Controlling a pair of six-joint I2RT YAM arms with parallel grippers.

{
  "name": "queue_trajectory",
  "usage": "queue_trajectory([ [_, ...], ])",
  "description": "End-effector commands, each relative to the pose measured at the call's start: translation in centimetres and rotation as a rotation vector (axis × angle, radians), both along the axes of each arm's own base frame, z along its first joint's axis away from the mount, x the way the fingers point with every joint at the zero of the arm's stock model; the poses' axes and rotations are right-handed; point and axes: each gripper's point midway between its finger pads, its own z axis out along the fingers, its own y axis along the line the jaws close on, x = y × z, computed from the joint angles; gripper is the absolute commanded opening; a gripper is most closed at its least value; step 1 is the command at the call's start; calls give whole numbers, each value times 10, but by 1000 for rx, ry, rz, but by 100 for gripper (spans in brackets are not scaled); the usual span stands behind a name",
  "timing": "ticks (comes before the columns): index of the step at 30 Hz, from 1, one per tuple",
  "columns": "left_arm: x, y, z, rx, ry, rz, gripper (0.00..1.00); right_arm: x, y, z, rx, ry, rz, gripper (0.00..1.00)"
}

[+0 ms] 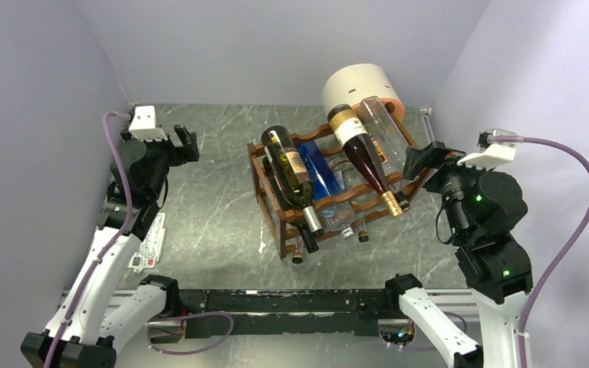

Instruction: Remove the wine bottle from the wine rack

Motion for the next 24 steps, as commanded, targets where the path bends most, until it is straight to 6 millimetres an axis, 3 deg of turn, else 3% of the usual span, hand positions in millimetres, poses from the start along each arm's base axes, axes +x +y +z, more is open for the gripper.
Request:
queue_trajectory([
  [1,1,-12,26,-39,-116,-89,94,-9,26,-2,46,25,155,100],
  [8,0,-29,33,-46,-153,-199,93,-16,75,-5,44,64,436,100],
  [14,-2,-41,38,-46,-173,-275,93,-12,112,-27,59,187,646,100],
  [24,-1,-52,38,-49,-177,-338,93,-10,141,-51,120,324,803,100],
])
